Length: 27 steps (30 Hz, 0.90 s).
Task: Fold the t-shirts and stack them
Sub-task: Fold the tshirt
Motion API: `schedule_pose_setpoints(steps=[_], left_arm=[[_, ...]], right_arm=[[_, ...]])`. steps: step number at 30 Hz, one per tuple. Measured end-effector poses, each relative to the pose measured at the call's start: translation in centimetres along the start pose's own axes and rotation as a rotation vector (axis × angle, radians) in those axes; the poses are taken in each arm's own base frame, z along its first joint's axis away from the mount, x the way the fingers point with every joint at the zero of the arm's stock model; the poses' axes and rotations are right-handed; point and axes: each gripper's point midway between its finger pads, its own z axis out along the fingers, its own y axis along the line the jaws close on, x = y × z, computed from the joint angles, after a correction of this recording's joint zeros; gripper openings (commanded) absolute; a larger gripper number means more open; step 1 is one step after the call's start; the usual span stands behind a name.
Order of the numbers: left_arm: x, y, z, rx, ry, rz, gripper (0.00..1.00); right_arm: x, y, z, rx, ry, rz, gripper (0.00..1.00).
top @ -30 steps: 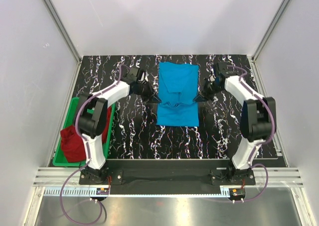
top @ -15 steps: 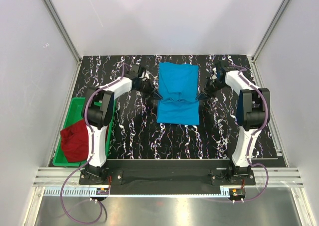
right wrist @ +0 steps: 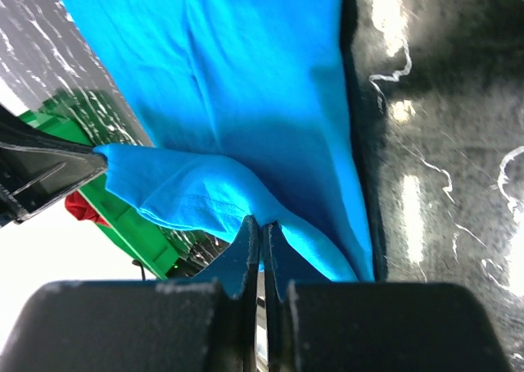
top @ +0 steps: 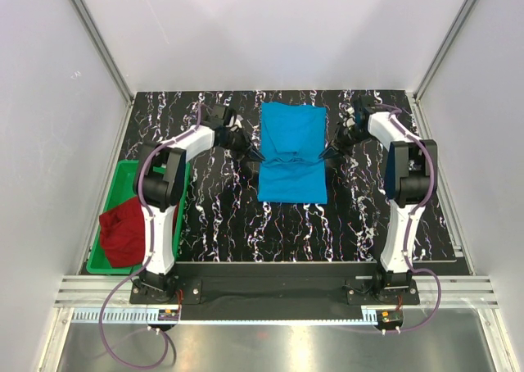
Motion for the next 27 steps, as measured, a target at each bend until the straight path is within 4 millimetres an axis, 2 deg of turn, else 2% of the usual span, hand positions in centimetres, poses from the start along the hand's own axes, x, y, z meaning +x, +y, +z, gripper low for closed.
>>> schedule_pose_setpoints(steps=[13,15,16,17,19,20,24,27], left_arm=[[-1.3,0.5,1.2,-0.005,0.001,-0.018,0.01],[-1.5,0.4,1.2,-0.005,0.000,-0.021,0.04],[-1.5,0.4,1.2,-0.004,-0.001,-0.022,0.12],[-1.6,0.4,1.2,-0.004,-0.003,-0.023,0.15],[-1.9,0.3,1.2,-0.002,-0.007,-0.023,0.28],[-2.2,0.2,1.1,-0.001,-0.013,-0.020,0.37],[-4.8,-0.4,0.5,-0.022,-0.067,0.037,0.41],[-7.1,-2.2,-1.0,-0.027,-0.138,0.127,0.41]], right_arm=[[-0.6,-0.6,1.4,-0.008,0.028,0.022,0.00],[-1.0,-0.4,1.4,-0.016,0.026,0.019,0.01],[-1.2,-0.4,1.5,-0.019,0.023,0.018,0.02],[-1.4,-0.4,1.5,-0.020,0.022,0.019,0.14],[-1.9,-0.5,1.6,-0.022,0.014,0.027,0.24],[-2.3,-0.6,1.6,-0.023,0.008,0.033,0.34],[-5.0,-1.2,1.5,-0.026,-0.042,0.046,0.49],[-6.9,-1.6,0.5,-0.022,-0.091,0.033,0.52]])
